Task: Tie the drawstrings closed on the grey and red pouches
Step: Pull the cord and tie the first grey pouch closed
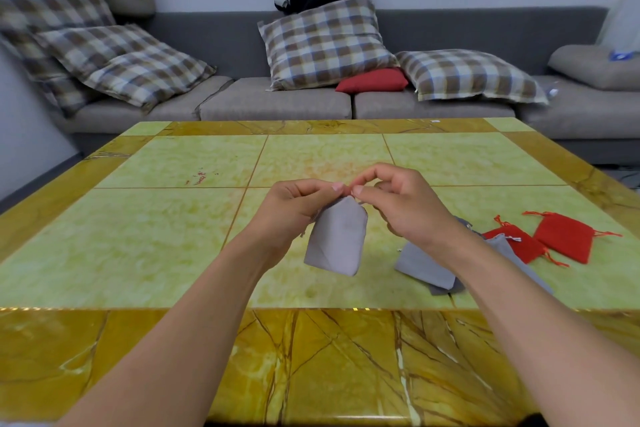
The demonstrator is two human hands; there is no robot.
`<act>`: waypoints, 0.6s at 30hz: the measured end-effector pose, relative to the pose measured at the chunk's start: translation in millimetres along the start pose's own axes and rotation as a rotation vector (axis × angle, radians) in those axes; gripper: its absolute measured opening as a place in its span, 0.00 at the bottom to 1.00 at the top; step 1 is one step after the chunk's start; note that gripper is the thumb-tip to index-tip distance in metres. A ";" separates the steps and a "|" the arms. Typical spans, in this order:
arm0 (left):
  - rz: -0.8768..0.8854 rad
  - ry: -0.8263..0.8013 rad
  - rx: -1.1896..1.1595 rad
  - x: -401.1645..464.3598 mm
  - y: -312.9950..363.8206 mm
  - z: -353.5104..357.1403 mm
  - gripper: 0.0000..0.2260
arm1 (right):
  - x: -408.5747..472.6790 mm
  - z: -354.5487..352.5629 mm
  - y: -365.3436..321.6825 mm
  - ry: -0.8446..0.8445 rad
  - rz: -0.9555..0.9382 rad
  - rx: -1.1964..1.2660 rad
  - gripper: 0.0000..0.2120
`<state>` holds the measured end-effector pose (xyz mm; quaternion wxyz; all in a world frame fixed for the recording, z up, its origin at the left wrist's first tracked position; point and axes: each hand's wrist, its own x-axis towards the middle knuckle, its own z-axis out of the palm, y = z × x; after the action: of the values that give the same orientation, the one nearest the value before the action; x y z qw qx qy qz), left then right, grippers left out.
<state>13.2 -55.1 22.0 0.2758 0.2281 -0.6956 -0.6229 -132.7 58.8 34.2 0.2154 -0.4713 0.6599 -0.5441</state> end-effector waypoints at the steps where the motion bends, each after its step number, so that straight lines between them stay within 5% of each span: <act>1: 0.004 -0.020 0.016 -0.4 -0.1 0.0 0.10 | -1.2 -1.1 -1.4 -0.012 -0.032 0.023 0.04; 12: 0.064 -0.203 0.288 -8.3 2.6 0.9 0.09 | -2.9 -12.0 5.3 -0.143 -0.179 -0.225 0.01; 18: -0.010 -0.157 0.129 -6.7 2.9 0.3 0.10 | -4.1 -8.6 1.9 -0.187 -0.139 -0.141 0.03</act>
<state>18.1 -50.1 24.3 0.2019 0.1993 -0.7525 -0.5943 -138.4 66.7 34.2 0.2042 -0.5783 0.6394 -0.4637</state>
